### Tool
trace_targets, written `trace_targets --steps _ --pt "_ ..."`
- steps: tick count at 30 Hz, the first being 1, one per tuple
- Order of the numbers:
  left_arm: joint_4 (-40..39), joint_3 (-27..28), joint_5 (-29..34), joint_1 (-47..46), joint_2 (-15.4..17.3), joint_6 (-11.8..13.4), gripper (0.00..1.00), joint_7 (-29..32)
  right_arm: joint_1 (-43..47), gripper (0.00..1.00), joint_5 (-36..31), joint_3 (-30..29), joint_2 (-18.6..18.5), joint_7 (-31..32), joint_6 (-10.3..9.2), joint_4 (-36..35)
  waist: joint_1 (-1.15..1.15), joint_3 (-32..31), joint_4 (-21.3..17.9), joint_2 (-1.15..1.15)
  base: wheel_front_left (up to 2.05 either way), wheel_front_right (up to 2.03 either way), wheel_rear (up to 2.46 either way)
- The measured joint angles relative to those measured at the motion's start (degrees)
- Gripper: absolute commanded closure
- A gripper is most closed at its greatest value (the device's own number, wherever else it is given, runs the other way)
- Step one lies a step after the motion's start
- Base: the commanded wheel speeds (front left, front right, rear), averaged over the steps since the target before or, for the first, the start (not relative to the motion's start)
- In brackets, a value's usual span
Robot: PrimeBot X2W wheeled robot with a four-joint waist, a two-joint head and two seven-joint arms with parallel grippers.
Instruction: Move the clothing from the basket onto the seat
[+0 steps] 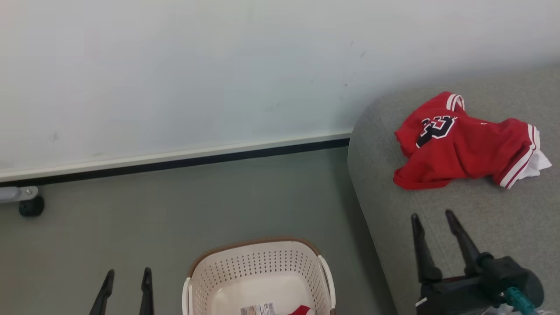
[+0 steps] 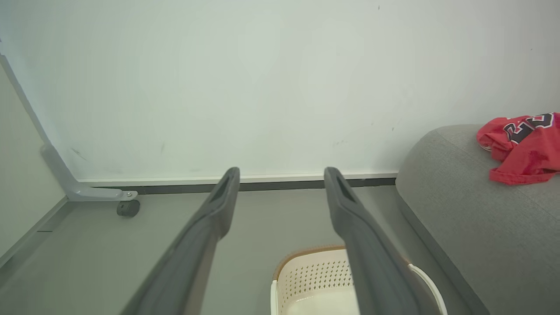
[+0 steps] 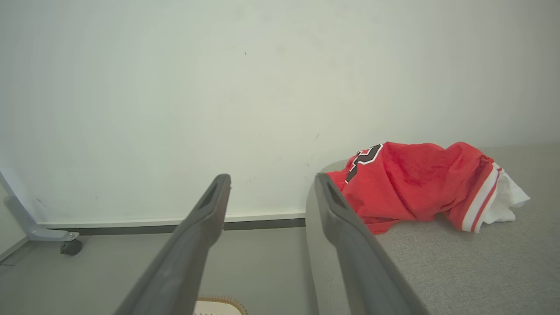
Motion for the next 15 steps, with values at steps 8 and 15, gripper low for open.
trace_targets --steps 8,15 --pt "2.61 -3.43 1.92 -6.55 1.34 -2.21 0.00 1.37 -0.30 0.00 -0.98 -4.67 -0.76 -0.05 -0.05 -2.72 0.01 5.21 0.03 0.01 0.00 0.00 0.00" --pt "7.64 -8.66 4.86 -11.64 1.27 -4.86 0.00 3.99 -1.15 0.00 -3.85 -7.75 -1.14 -0.07 -0.07 -5.75 0.01 10.48 -0.31 0.01 0.00 0.00 0.00"
